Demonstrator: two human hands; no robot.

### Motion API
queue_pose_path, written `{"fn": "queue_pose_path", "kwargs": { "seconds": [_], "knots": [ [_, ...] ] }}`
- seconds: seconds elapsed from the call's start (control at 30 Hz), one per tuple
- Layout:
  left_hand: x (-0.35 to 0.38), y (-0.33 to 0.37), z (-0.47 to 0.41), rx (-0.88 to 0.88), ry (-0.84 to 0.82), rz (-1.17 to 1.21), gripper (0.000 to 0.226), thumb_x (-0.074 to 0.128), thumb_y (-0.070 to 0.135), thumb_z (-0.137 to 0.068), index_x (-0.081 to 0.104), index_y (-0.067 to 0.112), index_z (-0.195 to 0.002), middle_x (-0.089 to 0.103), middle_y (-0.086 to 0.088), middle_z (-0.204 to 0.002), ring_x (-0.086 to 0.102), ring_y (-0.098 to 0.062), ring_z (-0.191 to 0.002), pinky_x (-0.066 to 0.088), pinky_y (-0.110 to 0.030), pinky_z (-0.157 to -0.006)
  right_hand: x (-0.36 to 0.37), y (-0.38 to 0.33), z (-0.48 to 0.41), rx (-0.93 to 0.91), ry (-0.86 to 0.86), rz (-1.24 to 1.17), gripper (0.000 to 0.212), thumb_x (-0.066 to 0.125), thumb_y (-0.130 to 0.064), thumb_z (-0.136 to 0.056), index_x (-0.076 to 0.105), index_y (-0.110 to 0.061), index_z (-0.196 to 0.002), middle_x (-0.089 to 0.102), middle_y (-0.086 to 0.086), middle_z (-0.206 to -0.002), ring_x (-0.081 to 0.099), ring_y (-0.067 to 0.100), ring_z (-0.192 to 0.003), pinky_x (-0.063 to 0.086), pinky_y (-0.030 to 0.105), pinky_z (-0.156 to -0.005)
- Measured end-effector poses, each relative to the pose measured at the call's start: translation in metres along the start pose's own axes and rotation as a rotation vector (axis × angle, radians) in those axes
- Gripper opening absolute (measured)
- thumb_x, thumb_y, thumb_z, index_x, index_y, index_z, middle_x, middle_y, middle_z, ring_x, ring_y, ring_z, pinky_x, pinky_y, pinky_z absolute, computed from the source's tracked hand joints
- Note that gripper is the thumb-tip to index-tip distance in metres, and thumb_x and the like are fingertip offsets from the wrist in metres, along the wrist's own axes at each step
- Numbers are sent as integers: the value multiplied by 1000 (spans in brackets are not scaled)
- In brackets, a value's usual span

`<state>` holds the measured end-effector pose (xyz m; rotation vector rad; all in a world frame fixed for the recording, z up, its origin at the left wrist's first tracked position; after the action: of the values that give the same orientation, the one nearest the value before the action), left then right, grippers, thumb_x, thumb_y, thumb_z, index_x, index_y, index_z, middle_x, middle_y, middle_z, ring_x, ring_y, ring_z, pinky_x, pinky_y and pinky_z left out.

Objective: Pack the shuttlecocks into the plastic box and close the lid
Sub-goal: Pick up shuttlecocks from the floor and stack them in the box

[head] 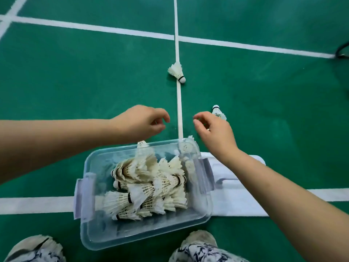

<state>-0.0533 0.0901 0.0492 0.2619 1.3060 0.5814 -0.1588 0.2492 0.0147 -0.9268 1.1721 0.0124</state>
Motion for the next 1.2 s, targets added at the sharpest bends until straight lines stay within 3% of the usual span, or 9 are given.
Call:
{"fn": "queue_pose_path", "kwargs": {
  "seconds": [0.17, 0.37, 0.53, 0.63, 0.73, 0.87, 1.03, 1.13, 1.2],
  "knots": [
    [25, -6, -62, -102, -122, -18, 37, 49, 33, -90, 46, 22, -126, 64, -1, -117, 57, -24, -104, 39, -26, -84, 13, 82, -28, 306, -121, 195, 47, 54, -36, -88, 44, -25, -133, 50, 12, -130, 49, 33, -117, 40, 38, -94],
    [68, -7, -112, -160, -315, -27, 39, 50, 37, -89, 47, 26, -127, 60, -7, -125, 53, -26, -113, 39, -28, -91, 25, 124, -40, 503, -157, 201, 52, 52, -36, -89, 36, -26, -138, 46, 21, -129, 46, 39, -117, 39, 39, -95],
    [104, -9, -127, -217, -384, 57, 46, 55, 41, -87, 45, 26, -129, 56, -5, -131, 52, -25, -117, 38, -28, -90, 38, 121, -42, 467, -263, -82, 40, 55, -45, -87, 56, -26, -122, 61, 1, -125, 54, 23, -117, 42, 32, -97],
    [118, -12, -130, -289, -350, 175, 45, 58, 40, -85, 48, 24, -126, 62, -8, -119, 58, -24, -99, 45, -29, -79, 50, 109, -41, 415, -313, -168, 32, 54, -57, -82, 69, -31, -95, 69, -6, -100, 61, 18, -104, 45, 38, -94],
    [126, -13, -133, -344, -356, 266, 41, 61, 29, -84, 51, 21, -123, 65, -13, -109, 58, -23, -85, 49, -31, -72, 64, 100, -40, 361, -361, -143, 30, 58, -61, -77, 66, -32, -75, 65, -10, -80, 63, 20, -95, 44, 43, -91],
    [128, -15, -132, -370, -365, 287, 41, 61, 13, -80, 52, 21, -119, 63, -10, -117, 61, -27, -100, 45, -30, -72, 72, 95, -40, 344, -360, -81, 29, 67, -52, -75, 58, -33, -55, 66, -8, -74, 65, 20, -89, 48, 43, -88],
    [124, -22, -129, -407, -354, 432, 41, 58, 6, -80, 51, 22, -118, 65, -14, -114, 58, -21, -82, 48, -28, -61, 70, 92, -41, 317, -307, 8, 34, 65, -40, -81, 55, -23, -53, 65, 1, -70, 59, 21, -76, 45, 35, -76],
    [114, -18, -127, -392, -278, 480, 39, 64, 15, -80, 52, 21, -117, 63, -12, -117, 57, -20, -87, 51, -36, -79, 60, 84, -44, 312, -227, -38, 21, 64, -36, -83, 67, -22, -68, 64, 0, -72, 60, 20, -81, 46, 32, -74],
    [105, -14, -123, -345, -228, 472, 42, 67, 23, -79, 52, 20, -119, 62, -7, -119, 57, -19, -93, 46, -32, -86, 51, 78, -46, 314, -144, -98, 20, 64, -36, -83, 68, -21, -71, 65, -1, -74, 59, 18, -80, 45, 31, -72]
  ]
}}
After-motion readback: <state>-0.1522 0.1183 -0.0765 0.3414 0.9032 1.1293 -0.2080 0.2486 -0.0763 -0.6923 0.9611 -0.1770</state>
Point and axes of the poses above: each hand's wrist, its own z-axis away from the middle knuckle, its own x-axis out of the palm, y = z × x, the point moved 3 cm from there along -z, towards the middle knuckle
